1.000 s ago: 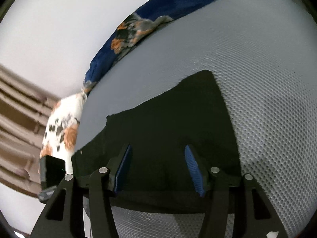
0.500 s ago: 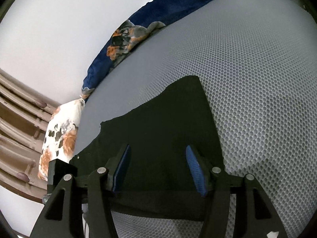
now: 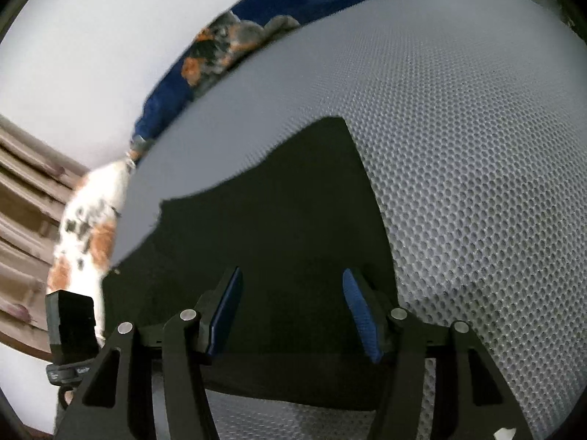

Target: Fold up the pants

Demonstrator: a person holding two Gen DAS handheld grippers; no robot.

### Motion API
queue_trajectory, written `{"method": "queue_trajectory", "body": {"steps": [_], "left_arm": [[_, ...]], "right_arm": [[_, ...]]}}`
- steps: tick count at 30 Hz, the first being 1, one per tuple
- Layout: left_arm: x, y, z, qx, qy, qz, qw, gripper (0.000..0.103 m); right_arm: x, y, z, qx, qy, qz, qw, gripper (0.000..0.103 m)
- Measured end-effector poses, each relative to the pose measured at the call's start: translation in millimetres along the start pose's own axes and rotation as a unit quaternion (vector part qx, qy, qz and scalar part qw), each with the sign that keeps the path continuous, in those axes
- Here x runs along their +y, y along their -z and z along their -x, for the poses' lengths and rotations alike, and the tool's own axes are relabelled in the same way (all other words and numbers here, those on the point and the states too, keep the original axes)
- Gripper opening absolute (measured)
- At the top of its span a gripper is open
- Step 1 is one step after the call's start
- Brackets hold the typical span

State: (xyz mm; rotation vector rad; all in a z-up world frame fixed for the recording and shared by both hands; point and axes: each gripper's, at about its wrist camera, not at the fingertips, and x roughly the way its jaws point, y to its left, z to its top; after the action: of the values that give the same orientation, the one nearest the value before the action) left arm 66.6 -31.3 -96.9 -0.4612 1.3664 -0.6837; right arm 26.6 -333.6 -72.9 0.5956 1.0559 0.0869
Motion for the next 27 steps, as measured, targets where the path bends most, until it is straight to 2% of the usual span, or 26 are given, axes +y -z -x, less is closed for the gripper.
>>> {"method": "queue_trajectory", "body": {"steps": [3,6,7,8,12,14,19,24,27], "left_arm": [[-4.5,0.6,-9.4,0.001,-0.02,-0.006,0.9998,0.009],[-16.9,-2.5,-7.4,0.002,-0.054,-0.036,0.9979,0.015],[-22.9,-3.0,-4.3,-0.004,-0.078,-0.056,0.9954,0.021],[-21.1,-2.1,2.5,-0.013,-0.097,-0.075,0.9923,0.022],[-39.9,-9.4,12.3,-0.061,-0.16,-0.164,0.9714,0.026],[-44.6,-17.8,12.2,-0.079,-0.168,-0.178,0.9662,0.034],[-51.7,-48.9,4.5,-0.111,-0.176,-0.19,0.9596,0.035],[-58.0,-77.3,-18.3,-0.12,-0.185,-0.191,0.9564,0.035],[-55.8,-89.1,-30.6,-0.114,-0.192,-0.182,0.9576,0.035]], "right_arm": [[5.4,2.3,-4.6,0.004,0.023,0.023,0.999,0.054],[7.6,2.7,-7.6,0.007,0.032,0.029,0.999,0.054],[9.6,1.2,-7.6,0.008,0.032,0.033,0.999,0.054],[11.5,-1.7,-7.4,0.005,0.031,0.036,0.999,0.054],[19.6,-20.8,-2.2,-0.032,0.042,0.055,0.997,0.054],[23.1,-33.1,-4.4,-0.039,0.061,0.067,0.995,0.054],[30.9,-59.2,-14.8,-0.054,0.098,0.1,0.989,0.053],[33.2,-71.4,-25.1,-0.052,0.114,0.125,0.984,0.051],[33.6,-73.2,-32.6,-0.048,0.123,0.133,0.982,0.051]]}}
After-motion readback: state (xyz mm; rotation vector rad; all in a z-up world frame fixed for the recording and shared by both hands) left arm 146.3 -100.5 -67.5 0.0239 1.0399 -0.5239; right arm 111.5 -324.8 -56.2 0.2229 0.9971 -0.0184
